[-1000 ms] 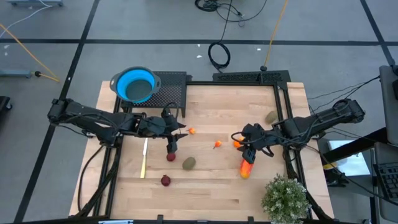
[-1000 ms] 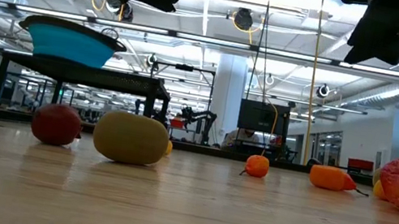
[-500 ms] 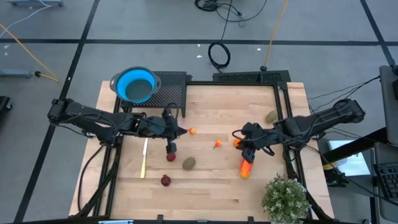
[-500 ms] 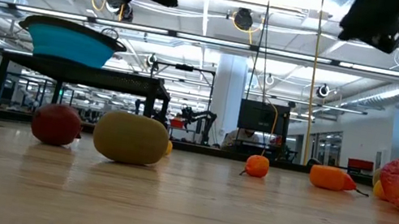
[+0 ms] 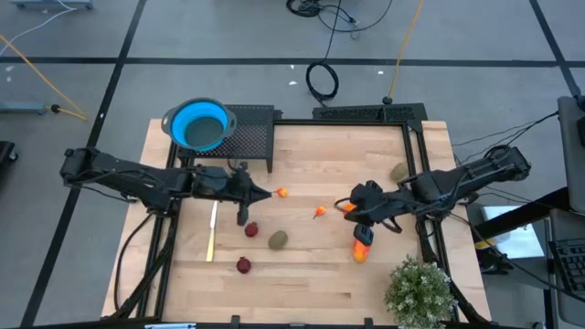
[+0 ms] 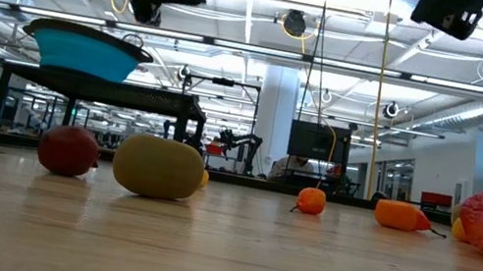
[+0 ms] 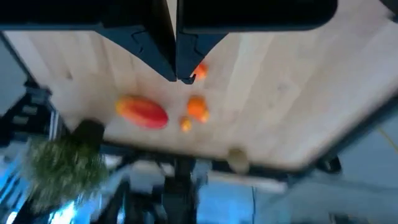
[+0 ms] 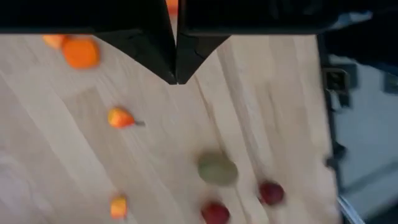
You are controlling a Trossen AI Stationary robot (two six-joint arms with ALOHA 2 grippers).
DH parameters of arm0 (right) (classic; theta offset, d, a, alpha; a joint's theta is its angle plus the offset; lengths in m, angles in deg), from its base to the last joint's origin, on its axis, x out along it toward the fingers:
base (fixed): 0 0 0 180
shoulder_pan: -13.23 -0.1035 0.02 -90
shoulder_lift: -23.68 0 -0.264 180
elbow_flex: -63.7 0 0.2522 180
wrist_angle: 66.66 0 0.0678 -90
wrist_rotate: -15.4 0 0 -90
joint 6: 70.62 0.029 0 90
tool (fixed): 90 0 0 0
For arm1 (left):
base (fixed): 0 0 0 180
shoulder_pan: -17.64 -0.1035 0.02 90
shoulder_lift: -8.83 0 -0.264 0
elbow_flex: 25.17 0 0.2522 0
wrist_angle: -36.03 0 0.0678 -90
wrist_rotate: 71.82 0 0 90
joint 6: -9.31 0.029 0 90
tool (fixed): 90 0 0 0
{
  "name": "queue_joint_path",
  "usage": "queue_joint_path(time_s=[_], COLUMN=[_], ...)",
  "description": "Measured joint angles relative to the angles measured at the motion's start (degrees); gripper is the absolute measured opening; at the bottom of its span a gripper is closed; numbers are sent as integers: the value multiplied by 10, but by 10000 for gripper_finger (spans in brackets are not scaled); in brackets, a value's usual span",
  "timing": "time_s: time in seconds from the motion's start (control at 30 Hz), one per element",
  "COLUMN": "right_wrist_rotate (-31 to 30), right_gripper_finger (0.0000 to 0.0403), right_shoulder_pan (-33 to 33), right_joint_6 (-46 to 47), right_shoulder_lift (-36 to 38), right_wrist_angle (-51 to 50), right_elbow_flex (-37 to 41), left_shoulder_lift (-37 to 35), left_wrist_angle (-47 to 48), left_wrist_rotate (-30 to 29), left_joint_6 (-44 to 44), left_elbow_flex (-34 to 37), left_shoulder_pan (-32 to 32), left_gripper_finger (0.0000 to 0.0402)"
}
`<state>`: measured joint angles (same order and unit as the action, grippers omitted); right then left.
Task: Pick & Place Fruit
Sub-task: Put the mango into the blue strainer bowl on the shelf
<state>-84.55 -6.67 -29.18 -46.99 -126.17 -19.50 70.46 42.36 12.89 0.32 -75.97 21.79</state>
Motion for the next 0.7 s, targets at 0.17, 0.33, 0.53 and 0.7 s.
queue_joint_path(time_s=[0.17,0.33,0.53,0.7], right_wrist_rotate=[12,16,56,87], right_gripper_finger=[1,1,1,0], right_shoulder_pan=[-9,-26,-38,-44], right_joint_6=[34,91,213,346], right_shoulder_lift=[-52,-103,-154,-174], right_wrist_angle=[-104,-200,-293,-345], right_elbow_flex=[-65,-121,-150,-151], left_shoulder_lift=[-63,-117,-171,-205], left_wrist_angle=[56,156,217,249], left_wrist_rotate=[-1,-7,-24,-27], left_joint_6=[18,14,16,29], left_elbow_flex=[19,19,19,19], left_shoulder_pan=[-15,-23,-23,-23], left_gripper_finger=[2,6,5,2])
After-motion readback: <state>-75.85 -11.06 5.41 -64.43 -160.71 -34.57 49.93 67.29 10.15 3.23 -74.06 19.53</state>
